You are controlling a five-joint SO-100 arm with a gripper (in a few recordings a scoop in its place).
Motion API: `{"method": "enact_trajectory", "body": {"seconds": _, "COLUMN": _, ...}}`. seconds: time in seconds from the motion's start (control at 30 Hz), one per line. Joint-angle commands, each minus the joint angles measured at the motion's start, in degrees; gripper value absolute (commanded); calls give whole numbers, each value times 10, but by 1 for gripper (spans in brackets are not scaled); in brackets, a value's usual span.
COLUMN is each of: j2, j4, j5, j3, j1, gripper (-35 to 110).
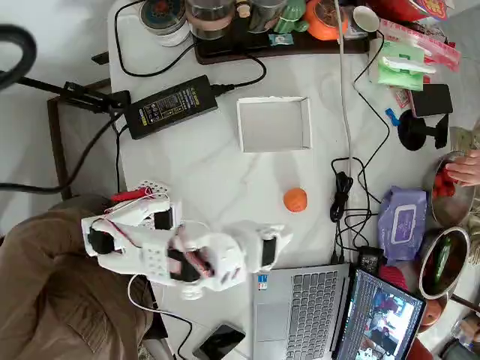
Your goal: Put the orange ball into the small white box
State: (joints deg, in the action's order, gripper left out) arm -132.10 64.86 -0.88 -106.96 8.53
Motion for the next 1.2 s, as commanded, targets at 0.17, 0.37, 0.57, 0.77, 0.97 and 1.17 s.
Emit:
{"method": "enact_trajectory", "body": {"seconds": 0.17, "j2": 133, "j4": 5, "j5": 0, "j3": 114, "j1": 13, "gripper": 0}}
{"method": "enact_trajectory", "body": {"seconds": 0.37, "j2": 246, "j4": 55, "j5": 1, "j3": 156, "j1": 11, "gripper": 0}}
{"method": "enact_trajectory", "body": {"seconds": 0.57, "j2": 295, "j4": 68, "j5": 1, "j3": 155, "j1": 12, "gripper": 0}}
{"method": "enact_trajectory", "body": {"seconds": 0.77, "j2": 323, "j4": 59, "j5": -8, "j3": 155, "j1": 13, "gripper": 0}}
{"method": "enact_trajectory", "body": {"seconds": 0.97, "j2": 386, "j4": 59, "j5": -10, "j3": 156, "j1": 13, "gripper": 3}}
{"method": "enact_trajectory", "body": {"seconds": 1.17, "j2": 381, "j4": 67, "j5": -10, "j3": 156, "j1": 12, "gripper": 29}}
